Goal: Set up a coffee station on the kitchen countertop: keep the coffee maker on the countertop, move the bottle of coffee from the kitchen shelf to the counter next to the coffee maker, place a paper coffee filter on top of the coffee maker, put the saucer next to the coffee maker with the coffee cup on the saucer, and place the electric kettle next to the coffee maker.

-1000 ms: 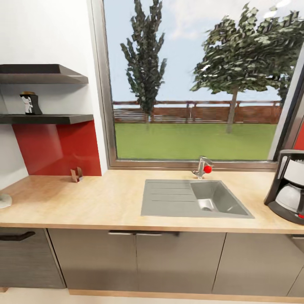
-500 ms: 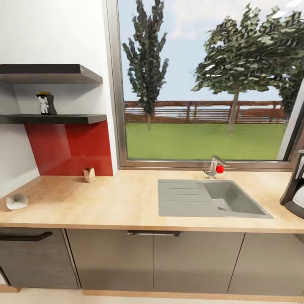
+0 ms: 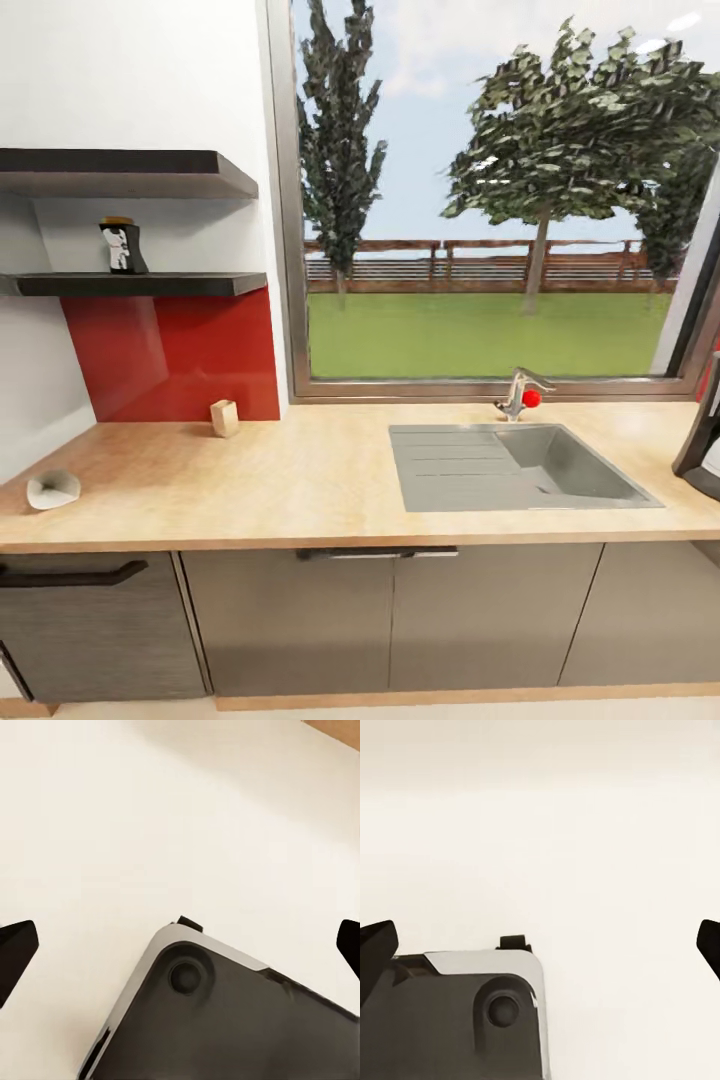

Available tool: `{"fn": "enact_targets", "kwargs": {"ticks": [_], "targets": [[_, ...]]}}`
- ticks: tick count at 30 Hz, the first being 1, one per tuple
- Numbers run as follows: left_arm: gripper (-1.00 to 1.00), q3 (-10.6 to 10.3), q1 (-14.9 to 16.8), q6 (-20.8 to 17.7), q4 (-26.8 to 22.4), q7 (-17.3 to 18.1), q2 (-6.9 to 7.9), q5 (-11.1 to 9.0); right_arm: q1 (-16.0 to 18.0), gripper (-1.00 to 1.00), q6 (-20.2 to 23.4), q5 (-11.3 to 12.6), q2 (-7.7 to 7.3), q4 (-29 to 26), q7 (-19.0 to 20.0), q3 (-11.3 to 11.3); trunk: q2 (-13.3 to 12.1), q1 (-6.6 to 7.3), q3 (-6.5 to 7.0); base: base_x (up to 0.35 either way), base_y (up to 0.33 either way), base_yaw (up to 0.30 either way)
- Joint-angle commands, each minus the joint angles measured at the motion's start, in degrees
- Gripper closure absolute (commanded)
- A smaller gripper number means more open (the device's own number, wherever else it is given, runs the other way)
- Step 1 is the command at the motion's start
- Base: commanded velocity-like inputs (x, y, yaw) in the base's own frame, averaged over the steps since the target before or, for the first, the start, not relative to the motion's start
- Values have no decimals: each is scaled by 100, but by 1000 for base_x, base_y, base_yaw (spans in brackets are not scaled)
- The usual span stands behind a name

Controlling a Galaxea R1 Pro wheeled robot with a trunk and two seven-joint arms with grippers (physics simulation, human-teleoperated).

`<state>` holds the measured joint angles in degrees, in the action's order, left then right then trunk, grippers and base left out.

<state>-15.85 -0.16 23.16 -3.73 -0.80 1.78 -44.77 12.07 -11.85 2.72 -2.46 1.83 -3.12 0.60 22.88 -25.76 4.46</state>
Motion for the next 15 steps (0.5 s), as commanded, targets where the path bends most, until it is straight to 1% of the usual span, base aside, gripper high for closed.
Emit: {"fn": "enact_targets", "kwargs": {"ticks": [1,10,15], "targets": [[-100,-47,-2,11,-5,-8,2,-42,6,-100,-44,27,0,19,-31,9,4,-2,-1,0,342,-4],[-100,-41,-2,14,-5,-8,7,-75,6,-100,-46,27,30,25,-73,10,4,-2,-1,0,342,-1],[-100,-43,-2,20,-5,-8,5,-55,6,-100,-46,27,41,27,-74,10,4,-2,-1,0,342,0]]}}
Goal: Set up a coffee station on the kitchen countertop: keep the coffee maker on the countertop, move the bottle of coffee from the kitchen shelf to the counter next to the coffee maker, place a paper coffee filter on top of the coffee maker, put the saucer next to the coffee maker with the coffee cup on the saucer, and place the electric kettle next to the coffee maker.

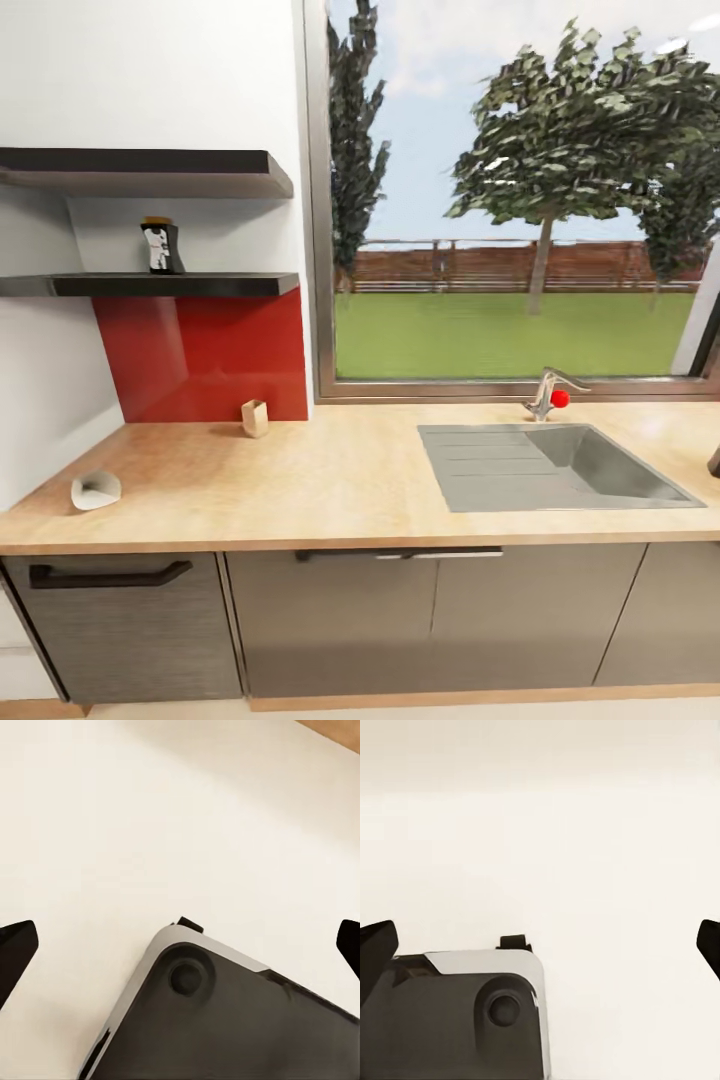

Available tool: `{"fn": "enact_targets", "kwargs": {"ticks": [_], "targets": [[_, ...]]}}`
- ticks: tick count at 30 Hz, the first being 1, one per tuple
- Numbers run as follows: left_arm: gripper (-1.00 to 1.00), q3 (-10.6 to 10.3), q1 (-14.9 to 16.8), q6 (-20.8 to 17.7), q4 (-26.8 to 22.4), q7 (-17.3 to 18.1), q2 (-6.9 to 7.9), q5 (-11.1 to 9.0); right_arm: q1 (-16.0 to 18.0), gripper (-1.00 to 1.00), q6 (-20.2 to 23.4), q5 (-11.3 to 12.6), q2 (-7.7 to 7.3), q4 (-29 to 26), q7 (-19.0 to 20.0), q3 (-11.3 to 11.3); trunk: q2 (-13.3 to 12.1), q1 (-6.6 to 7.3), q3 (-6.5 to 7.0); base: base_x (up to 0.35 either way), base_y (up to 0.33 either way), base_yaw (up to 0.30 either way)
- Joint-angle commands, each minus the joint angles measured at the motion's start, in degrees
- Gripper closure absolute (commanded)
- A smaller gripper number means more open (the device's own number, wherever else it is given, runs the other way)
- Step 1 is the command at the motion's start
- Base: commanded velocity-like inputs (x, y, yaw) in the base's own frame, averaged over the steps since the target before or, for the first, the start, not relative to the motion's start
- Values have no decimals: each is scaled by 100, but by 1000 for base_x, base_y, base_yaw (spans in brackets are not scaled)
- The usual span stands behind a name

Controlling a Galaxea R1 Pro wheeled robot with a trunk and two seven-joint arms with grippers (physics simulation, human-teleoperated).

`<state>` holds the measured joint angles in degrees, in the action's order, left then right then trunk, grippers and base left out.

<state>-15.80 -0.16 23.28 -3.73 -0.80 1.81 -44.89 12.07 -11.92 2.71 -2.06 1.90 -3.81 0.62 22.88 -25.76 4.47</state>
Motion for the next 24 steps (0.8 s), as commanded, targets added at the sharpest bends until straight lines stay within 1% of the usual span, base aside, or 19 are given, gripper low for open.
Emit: {"fn": "enact_targets", "kwargs": {"ticks": [1,24], "targets": [[-100,-49,-2,8,-5,-8,0,-41,6,-100,-39,28,2,20,-6,9,4,-2,-1,0,342,0],[-100,-46,-2,10,-5,-8,0,-38,6,-100,-21,-6,13,21,-6,9,4,-2,-1,0,342,0]]}}
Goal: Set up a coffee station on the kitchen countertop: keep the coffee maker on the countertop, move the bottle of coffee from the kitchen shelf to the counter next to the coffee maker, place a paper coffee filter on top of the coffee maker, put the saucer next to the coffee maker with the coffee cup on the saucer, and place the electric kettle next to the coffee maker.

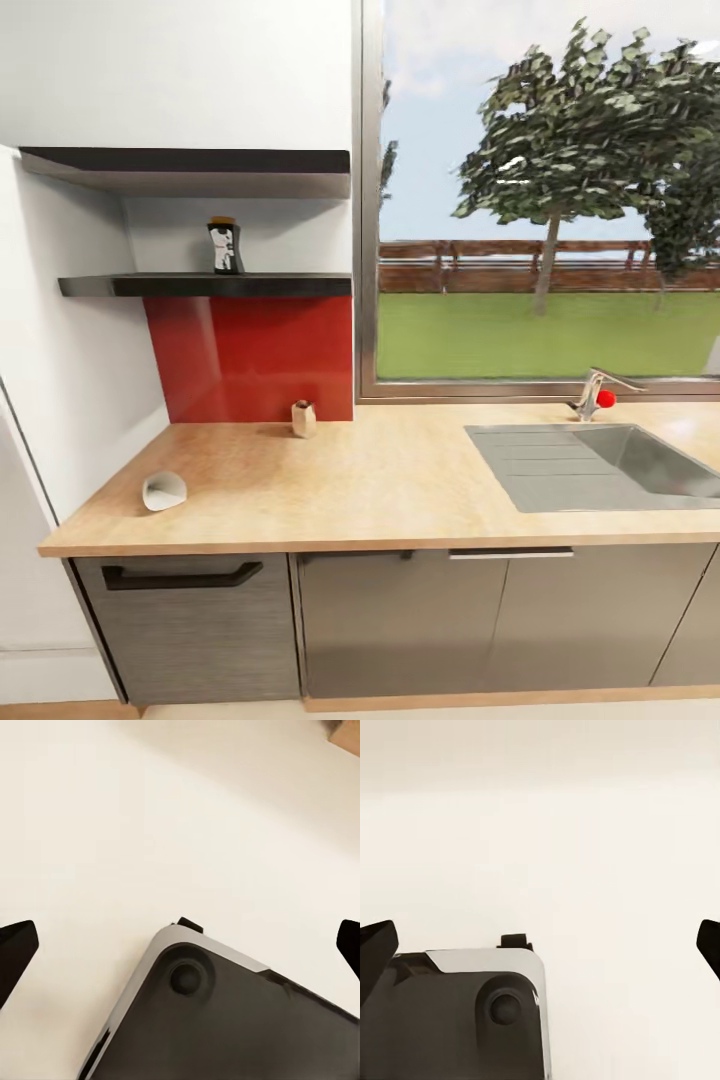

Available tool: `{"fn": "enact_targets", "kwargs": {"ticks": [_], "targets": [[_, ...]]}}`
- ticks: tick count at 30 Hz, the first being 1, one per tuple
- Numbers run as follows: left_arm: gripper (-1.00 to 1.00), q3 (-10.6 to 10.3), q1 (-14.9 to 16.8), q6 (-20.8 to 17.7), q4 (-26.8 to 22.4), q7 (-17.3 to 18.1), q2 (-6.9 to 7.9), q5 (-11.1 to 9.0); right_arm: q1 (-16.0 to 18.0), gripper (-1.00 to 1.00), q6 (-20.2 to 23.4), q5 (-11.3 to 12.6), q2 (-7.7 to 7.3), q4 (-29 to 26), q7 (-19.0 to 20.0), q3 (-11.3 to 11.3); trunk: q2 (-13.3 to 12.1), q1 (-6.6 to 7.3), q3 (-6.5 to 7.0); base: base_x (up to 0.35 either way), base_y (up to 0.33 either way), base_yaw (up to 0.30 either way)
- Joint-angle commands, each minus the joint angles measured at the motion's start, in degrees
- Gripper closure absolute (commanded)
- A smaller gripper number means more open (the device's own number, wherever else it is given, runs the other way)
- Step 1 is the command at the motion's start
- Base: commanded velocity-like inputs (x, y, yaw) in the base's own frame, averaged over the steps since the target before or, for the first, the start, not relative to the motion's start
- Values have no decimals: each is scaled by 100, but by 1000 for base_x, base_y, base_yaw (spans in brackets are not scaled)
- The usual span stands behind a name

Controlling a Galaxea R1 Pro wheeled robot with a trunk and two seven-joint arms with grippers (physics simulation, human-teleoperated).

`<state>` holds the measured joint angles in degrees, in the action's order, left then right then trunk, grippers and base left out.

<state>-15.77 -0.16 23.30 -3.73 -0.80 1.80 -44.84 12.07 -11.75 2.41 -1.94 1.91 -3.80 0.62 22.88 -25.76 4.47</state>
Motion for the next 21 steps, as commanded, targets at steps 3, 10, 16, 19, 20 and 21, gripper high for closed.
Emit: {"fn": "enact_targets", "kwargs": {"ticks": [3,10,16,19,20,21], "targets": [[-100,-49,-2,11,-5,-8,2,-42,6,-100,-38,23,1,20,-13,9,4,-2,-1,0,342,0],[-100,-49,-2,12,-5,-8,3,-42,6,-100,-38,23,1,20,-16,9,4,-2,-1,0,342,0],[-100,-49,-2,16,-5,-8,4,-42,6,-100,-38,23,1,20,-15,9,4,-2,-1,0,342,0],[-100,-49,-2,16,-5,-8,4,-42,6,-100,-38,23,1,20,-16,9,4,-2,-1,0,342,0],[-100,-49,-2,16,-5,-8,4,-42,6,-100,-38,23,1,20,-16,9,4,-2,-1,0,342,0],[-100,-49,-2,16,-5,-8,3,-42,6,-100,-38,23,1,20,-16,9,4,-2,-1,0,342,0]]}}
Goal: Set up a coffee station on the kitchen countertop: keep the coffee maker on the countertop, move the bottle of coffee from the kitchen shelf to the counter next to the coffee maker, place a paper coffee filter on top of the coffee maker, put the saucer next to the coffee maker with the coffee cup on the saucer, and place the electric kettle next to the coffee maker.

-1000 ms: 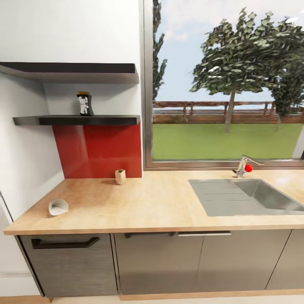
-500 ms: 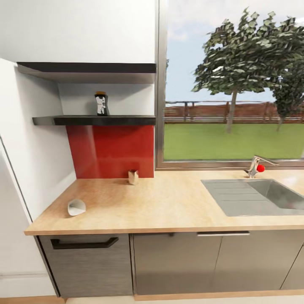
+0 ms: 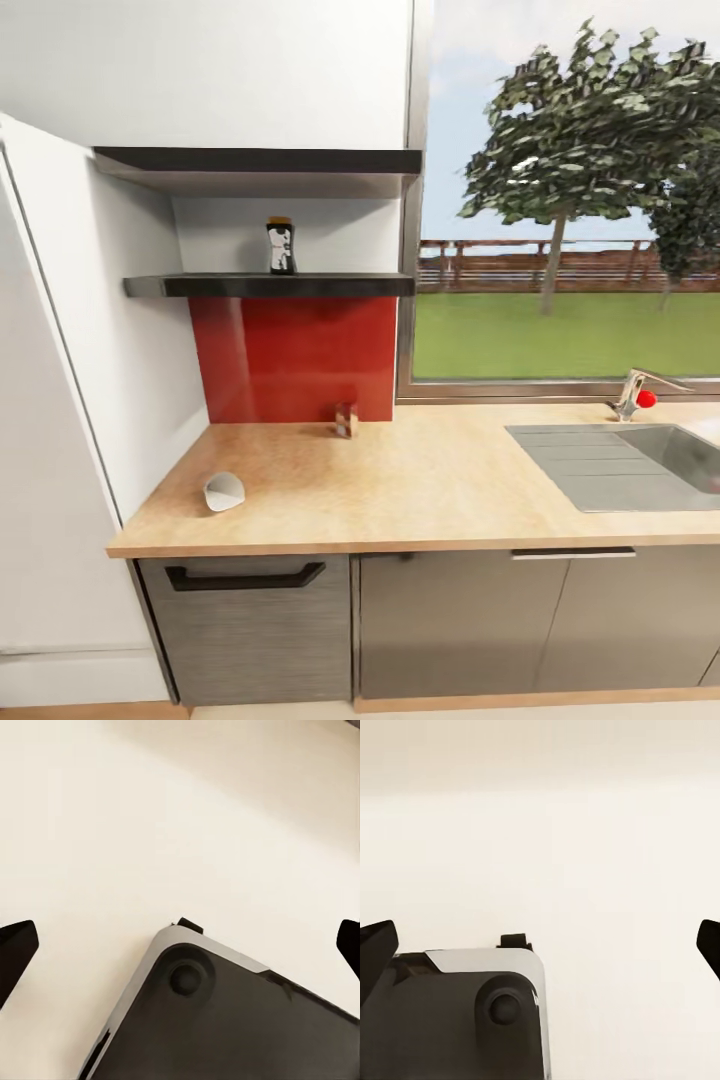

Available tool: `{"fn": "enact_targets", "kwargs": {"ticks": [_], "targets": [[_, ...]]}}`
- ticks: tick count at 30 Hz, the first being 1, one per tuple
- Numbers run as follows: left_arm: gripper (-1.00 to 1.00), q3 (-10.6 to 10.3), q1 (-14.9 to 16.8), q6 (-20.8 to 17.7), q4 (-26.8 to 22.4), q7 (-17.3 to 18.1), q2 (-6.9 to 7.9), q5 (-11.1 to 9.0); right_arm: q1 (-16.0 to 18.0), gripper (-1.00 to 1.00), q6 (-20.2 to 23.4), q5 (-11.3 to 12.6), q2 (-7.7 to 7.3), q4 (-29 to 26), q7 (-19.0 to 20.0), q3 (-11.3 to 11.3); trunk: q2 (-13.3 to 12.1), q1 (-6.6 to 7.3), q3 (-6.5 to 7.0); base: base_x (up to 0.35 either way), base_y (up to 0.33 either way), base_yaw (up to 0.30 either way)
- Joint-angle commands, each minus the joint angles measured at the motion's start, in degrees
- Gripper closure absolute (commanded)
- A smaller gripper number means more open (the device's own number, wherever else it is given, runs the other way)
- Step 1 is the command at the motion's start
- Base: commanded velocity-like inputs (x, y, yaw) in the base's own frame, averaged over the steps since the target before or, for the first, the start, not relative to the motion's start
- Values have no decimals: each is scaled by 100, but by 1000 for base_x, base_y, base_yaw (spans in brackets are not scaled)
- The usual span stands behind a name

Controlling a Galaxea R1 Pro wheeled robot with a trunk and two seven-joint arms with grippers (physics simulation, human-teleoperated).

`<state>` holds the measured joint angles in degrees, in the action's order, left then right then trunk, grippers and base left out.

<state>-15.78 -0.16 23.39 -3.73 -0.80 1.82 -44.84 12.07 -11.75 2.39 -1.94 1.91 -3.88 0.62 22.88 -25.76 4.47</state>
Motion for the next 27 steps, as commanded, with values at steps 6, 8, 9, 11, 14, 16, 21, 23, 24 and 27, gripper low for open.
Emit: {"fn": "enact_targets", "kwargs": {"ticks": [6,8,9,11,14,16,21,23,24,27], "targets": [[-100,-48,-2,8,-5,-8,3,-43,6,-100,-38,24,1,20,-7,9,4,-2,-1,0,342,0],[-100,-48,-2,8,-5,-8,3,-47,6,-100,-38,24,1,20,-7,9,4,-2,-1,0,342,0],[-100,-48,-2,8,-5,-8,3,-48,6,-100,-38,24,1,20,-7,9,4,-2,-1,0,342,0],[-100,-48,-2,8,-5,-8,3,-50,6,-100,-38,24,1,20,-7,9,4,-2,-1,0,342,0],[-100,-48,-2,8,-5,-8,3,-51,6,-100,-38,24,1,20,-7,9,4,-2,-1,0,342,0],[-100,-48,-2,8,-5,-8,3,-50,6,-100,-38,24,1,20,-7,9,4,-2,-1,0,342,0],[-100,-48,-2,9,-5,-8,3,-51,6,-100,-38,24,2,20,-7,9,4,-2,-1,0,342,0],[-100,-48,-2,9,-5,-8,3,-51,6,-100,-38,24,6,20,-7,9,4,-2,-1,0,342,0],[-100,-48,-2,11,-5,-8,3,-51,6,-100,-38,24,7,20,-7,9,4,-2,-1,0,342,0],[-100,-48,-2,12,-5,-8,3,-51,6,-100,-38,24,9,20,-7,10,4,-2,-1,0,342,0]]}}
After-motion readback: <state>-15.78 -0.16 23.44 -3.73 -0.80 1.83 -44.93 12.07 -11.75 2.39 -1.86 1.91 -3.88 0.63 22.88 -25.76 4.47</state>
